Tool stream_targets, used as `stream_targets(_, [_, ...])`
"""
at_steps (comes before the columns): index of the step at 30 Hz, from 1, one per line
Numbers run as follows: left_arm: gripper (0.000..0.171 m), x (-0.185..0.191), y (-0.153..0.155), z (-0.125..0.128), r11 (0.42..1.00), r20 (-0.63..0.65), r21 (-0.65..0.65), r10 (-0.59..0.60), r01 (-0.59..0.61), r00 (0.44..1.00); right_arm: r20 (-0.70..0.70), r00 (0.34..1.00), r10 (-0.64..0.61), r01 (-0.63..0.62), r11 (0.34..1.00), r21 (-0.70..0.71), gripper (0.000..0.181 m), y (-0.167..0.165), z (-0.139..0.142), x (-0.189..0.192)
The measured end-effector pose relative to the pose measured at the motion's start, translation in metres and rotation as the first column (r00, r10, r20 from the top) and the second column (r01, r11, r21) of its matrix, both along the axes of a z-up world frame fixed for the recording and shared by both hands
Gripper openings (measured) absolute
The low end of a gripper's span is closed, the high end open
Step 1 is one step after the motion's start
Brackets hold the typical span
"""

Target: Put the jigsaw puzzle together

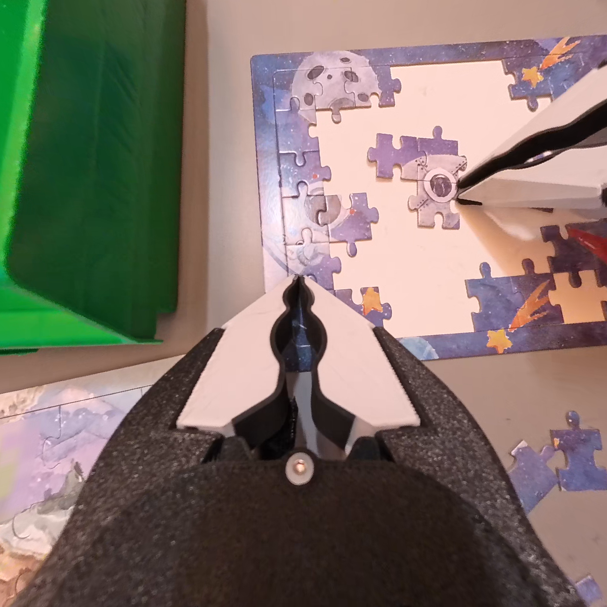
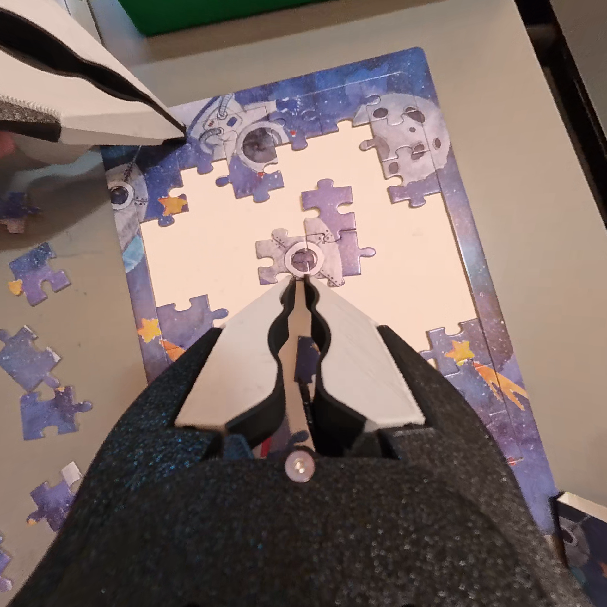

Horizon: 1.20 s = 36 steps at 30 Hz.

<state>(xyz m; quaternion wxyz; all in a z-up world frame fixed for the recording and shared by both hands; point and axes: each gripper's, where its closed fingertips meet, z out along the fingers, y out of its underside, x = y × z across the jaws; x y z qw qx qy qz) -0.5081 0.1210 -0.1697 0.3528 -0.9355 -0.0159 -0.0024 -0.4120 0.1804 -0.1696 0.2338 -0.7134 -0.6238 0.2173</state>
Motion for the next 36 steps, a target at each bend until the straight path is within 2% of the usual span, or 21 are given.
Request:
stream_targets(3, [0.000,0.000,0.000,0.000,1.000,0.009,0.004,-0.003,0.003,1.000,-0.005,1.000,0.000,0.000,1.000,0.005,0.006,0.003,0.006,0.000])
stream_targets(7, [0.000,0.000,0.000,0.000,1.000,0.015,0.005,-0.004,0.004,1.000,-0.040,0.999,-0.007,0.008,1.000,0.030,0.003,0.014,0.019,-0.019])
stream_targets(9, [0.000,0.000,0.000,0.000,1.000,0.013,0.004,-0.005,0.005,1.000,-0.042,0.999,0.005,-0.003,0.999,0.044,0.000,0.019,0.015,-0.033])
stream_targets(11, [0.000,0.000,0.000,0.000,1.000,0.015,0.003,-0.005,0.005,1.000,0.028,1.000,0.014,-0.014,1.000,0.010,0.000,0.019,0.001,-0.035])
stream_targets(16, [0.000,0.000,0.000,0.000,1.000,0.045,0.011,0.001,-0.001,0.999,0.030,0.998,0.049,-0.049,0.999,-0.005,0.000,0.020,0.001,-0.037])
stream_targets(18, [0.000,0.000,0.000,0.000,1.000,0.047,0.011,0.001,-0.002,0.999,0.044,0.999,0.022,-0.023,1.000,0.019,0.000,0.027,0.006,-0.032])
stream_targets(20, [0.000,0.000,0.001,0.000,1.000,0.041,0.012,0.001,-0.002,0.999,-0.007,1.000,-0.029,0.029,0.998,0.047,0.006,0.036,0.021,-0.025])
stream_targets(22, [0.000,0.000,0.001,0.000,1.000,0.027,0.007,-0.002,0.002,1.000,-0.019,0.998,-0.066,0.067,0.997,0.034,0.025,0.037,0.027,-0.013])
stream_targets(24, [0.000,0.001,0.000,0.001,1.000,0.008,-0.020,-0.023,0.024,1.000,-0.003,0.998,-0.062,0.062,0.998,0.001,0.044,0.027,0.021,-0.002])
stream_targets(25, [0.000,0.002,0.002,0.003,0.999,0.003,-0.028,-0.039,0.039,0.999,-0.002,0.999,-0.044,0.044,0.999,-0.004,0.044,0.021,0.018,0.002])
stream_targets(27, [0.000,0.010,0.008,0.017,0.998,-0.003,0.010,-0.069,0.069,0.998,-0.014,0.999,-0.032,0.032,0.999,0.029,0.022,0.017,0.013,0.006])
stream_targets(28, [0.000,0.016,0.011,0.025,0.996,-0.003,0.027,-0.088,0.088,0.996,-0.019,0.999,-0.039,0.040,0.998,0.047,0.018,0.019,0.013,0.007])
stream_targets(32, [0.000,0.027,0.021,0.028,0.991,-0.035,-0.029,-0.128,0.127,0.991,-0.027,0.999,-0.034,0.036,0.998,0.055,0.011,0.021,0.010,0.001])
stream_targets(36, [0.000,0.037,0.046,0.033,0.988,-0.005,0.002,-0.153,0.153,0.988,0.016,1.000,-0.005,0.004,0.997,0.083,0.011,0.026,0.002,0.001])
